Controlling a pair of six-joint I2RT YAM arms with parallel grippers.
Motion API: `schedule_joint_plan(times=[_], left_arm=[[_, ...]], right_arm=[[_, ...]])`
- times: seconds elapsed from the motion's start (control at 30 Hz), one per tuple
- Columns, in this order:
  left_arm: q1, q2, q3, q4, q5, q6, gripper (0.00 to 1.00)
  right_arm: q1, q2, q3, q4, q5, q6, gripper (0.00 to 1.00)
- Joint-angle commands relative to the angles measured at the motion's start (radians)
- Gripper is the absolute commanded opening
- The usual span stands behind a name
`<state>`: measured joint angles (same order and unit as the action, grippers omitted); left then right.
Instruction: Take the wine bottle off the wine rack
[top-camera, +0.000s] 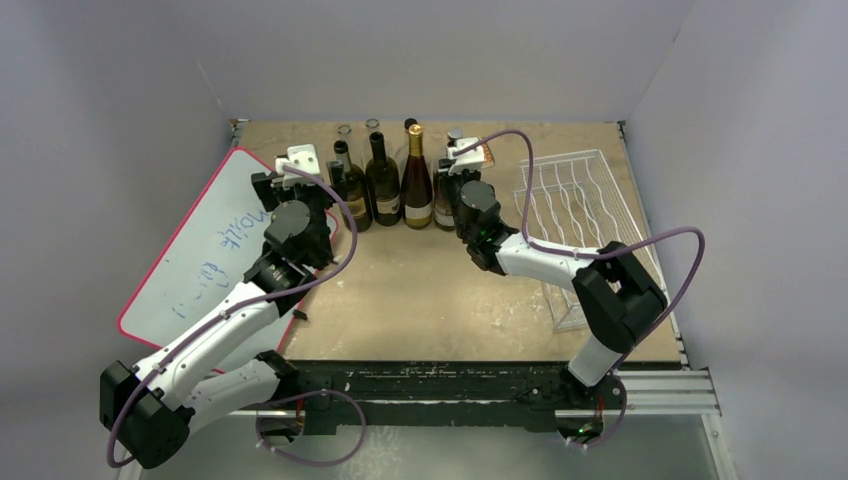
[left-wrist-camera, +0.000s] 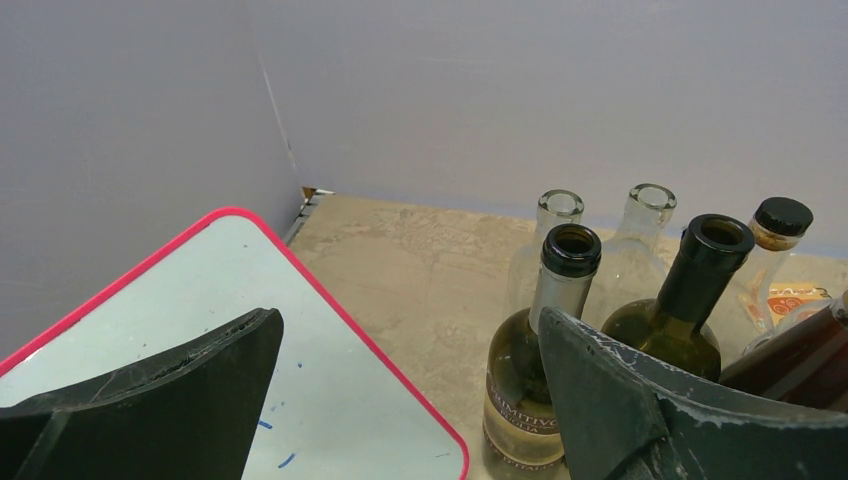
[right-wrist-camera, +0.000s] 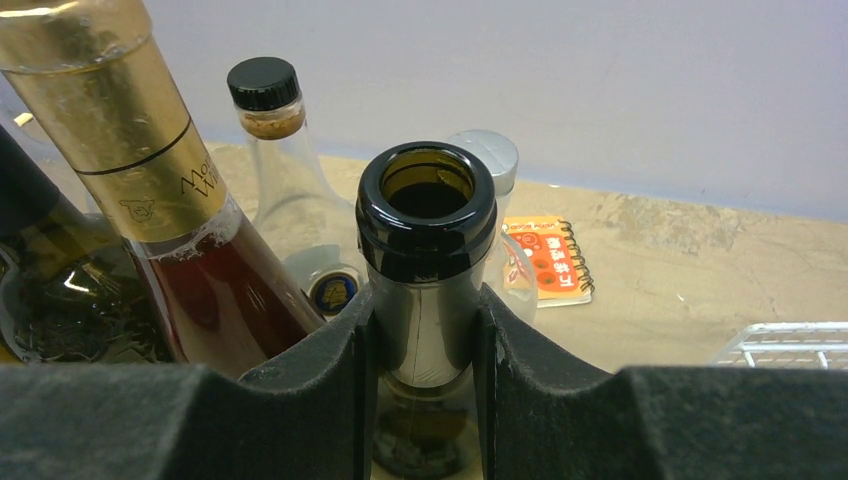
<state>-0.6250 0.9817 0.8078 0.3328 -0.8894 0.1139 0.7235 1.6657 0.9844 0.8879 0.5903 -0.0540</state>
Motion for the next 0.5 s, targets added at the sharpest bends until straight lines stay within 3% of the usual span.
schedule_joint_plan(times=[0.0,0.1,0.23,0.3,0.37,0.47], left_arm=[[-0.002,-0.023,0.040,0.037,0.011,-0.011,1.00],[-0.002,-0.023,0.040,0.037,0.011,-0.011,1.00],[-0.001,-0.019,0.040,0.037,0.008,-0.010,1.00],[-0.002,-0.022,0.042,0.037,0.005,-0.005,1.00],[-0.001,-0.027,0.043,0.037,0.000,0.001,1.00],[0.003,-0.041,0.039,0.042,-0.009,0.011,1.00]], right_arm=[[-0.007,-0.024,0.039,0.176,0.033,0.019,0.10],[-0.006,-0.035,0.028,0.168,0.032,0.030,0.32],[-0.007,-0.058,0.029,0.126,0.016,0.025,0.75],[-0.007,-0.082,0.029,0.097,0.007,0.017,0.90],[-0.007,-0.116,0.024,0.054,-0.002,0.014,0.99],[-0.007,-0.187,0.001,-0.013,-0.010,0.011,1.00]])
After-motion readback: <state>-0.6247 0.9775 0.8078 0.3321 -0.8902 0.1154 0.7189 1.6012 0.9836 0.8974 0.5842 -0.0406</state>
